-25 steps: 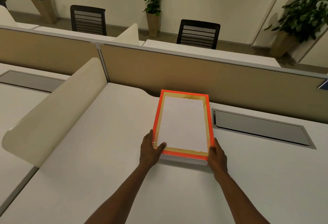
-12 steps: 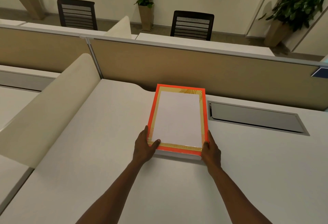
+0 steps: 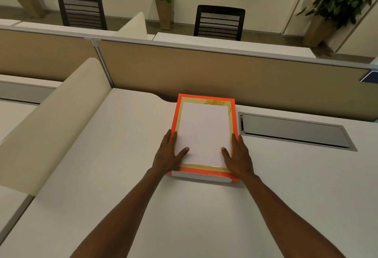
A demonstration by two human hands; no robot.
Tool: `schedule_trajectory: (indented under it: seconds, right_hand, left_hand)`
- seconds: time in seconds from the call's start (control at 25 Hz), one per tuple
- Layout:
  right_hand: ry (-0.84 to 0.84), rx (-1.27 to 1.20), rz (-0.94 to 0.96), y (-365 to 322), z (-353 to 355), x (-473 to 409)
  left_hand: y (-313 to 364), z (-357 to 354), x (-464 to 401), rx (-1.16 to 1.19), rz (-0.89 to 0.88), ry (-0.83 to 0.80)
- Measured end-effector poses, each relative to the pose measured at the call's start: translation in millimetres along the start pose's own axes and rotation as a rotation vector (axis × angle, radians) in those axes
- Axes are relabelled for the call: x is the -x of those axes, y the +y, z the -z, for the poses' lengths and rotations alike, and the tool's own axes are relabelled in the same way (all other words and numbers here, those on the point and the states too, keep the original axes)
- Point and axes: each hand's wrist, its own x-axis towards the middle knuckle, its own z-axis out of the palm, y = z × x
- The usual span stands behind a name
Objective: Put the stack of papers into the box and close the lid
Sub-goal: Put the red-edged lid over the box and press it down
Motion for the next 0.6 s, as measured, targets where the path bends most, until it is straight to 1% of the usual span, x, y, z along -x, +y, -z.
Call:
schedule_trajectory:
  seconds: [0.08, 0.16, 0.28, 0.36, 0.52, 0.6]
  right_hand:
    - [-0.059, 0.087, 0.017, -2.5, 2.7, -16.2]
    - [-0.075, 0.145, -0.003, -2.8, 0.6, -26.0]
    - [-0.036, 0.174, -0.018, -1.2, -2.9, -34.3]
    - [-0.004, 0.19, 0.01, -1.5, 0.8, -47.4]
    - [-0.053, 0.278, 0.113, -7.5, 15.5, -90.8]
    - [-0.066, 0.31, 0.122, -10.7, 19.3, -115.5]
  left_hand:
    - [2.6, 2.7, -17.6, -0.049, 0.015, -0.048]
    - [1.7, 2.6, -31.6, -0.055, 0.03, -0.052]
    - [0.8, 2.2, -45.1, -0.087, 0.022, 0.054]
    - [5.4, 4.5, -60.0, -0.163, -0.024, 0.067]
    - [20.9, 11.6, -103.5, -0.385, -0.181, -0.022]
    - [24.8, 14.1, -129.7, -0.445, -0.205, -0.072]
